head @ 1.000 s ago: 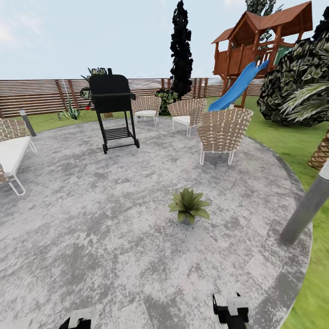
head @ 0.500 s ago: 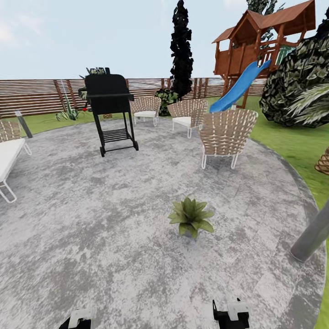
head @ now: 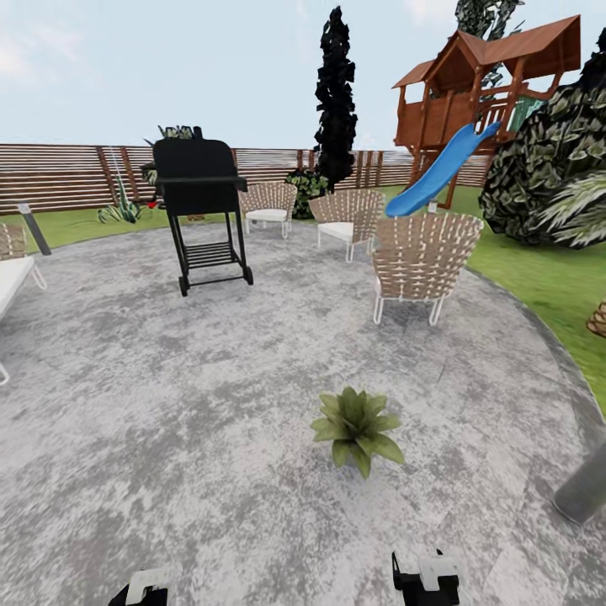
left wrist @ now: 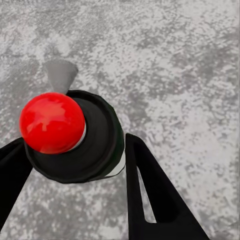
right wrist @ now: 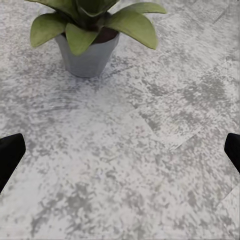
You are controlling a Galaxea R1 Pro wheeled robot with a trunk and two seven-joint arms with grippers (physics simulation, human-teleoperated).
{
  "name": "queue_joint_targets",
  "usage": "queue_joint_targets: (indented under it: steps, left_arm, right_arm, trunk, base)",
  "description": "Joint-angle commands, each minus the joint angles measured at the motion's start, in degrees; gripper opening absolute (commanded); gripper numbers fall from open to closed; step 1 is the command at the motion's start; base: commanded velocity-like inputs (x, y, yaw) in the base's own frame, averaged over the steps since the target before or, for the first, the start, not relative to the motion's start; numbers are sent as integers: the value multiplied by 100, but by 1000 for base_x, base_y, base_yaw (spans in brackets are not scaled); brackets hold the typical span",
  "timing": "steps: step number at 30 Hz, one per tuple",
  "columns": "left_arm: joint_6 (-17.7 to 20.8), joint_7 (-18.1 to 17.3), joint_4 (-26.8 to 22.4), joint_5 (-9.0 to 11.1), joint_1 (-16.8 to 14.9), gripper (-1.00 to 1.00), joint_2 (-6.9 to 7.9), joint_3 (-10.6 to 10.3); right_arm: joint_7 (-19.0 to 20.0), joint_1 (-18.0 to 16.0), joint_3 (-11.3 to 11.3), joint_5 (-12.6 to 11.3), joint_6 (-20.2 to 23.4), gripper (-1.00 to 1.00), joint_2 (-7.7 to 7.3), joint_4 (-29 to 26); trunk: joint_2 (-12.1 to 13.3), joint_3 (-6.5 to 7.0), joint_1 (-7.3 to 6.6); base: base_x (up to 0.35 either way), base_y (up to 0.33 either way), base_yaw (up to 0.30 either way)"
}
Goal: Pick up the pesticide atomizer in the garden and spray insectifuge to fully cover both potted plants in the garden.
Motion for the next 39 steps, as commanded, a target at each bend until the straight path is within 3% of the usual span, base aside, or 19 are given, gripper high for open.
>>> queue_joint_targets:
  steps: [1,13,19,28,39]
  left_arm:
    - [-18,18,3,51,-3,-100,2,-44]
    - [-19,18,3,51,-3,-100,2,-44]
    - [-14,18,3,51,-3,-100,2,-44]
    - [-10,18,-5,51,-3,-100,2,-44]
    - [-10,18,-4,51,-3,-100,1,-50]
  right_arm:
    - [-60,-4,14,51,-2,100,1,4]
    - [-60,-4,14,51,5,100,1,1]
    - [-60,-4,14,51,6,100,-3,5]
    - [-60,-4,14,51,6,100,-3,3]
    - [-69,-4,14,51,10,100,6,5]
  trunk:
    - [-2,-5,3]
    - [-2,-5,3]
    - [-2,-5,3]
    - [-2,-5,3]
    - [-2,-5,3]
  base:
    - [337,0,0]
    - [337,0,-5]
    - [333,0,-249]
    - [46,0,-284]
    - [89,-57,-20]
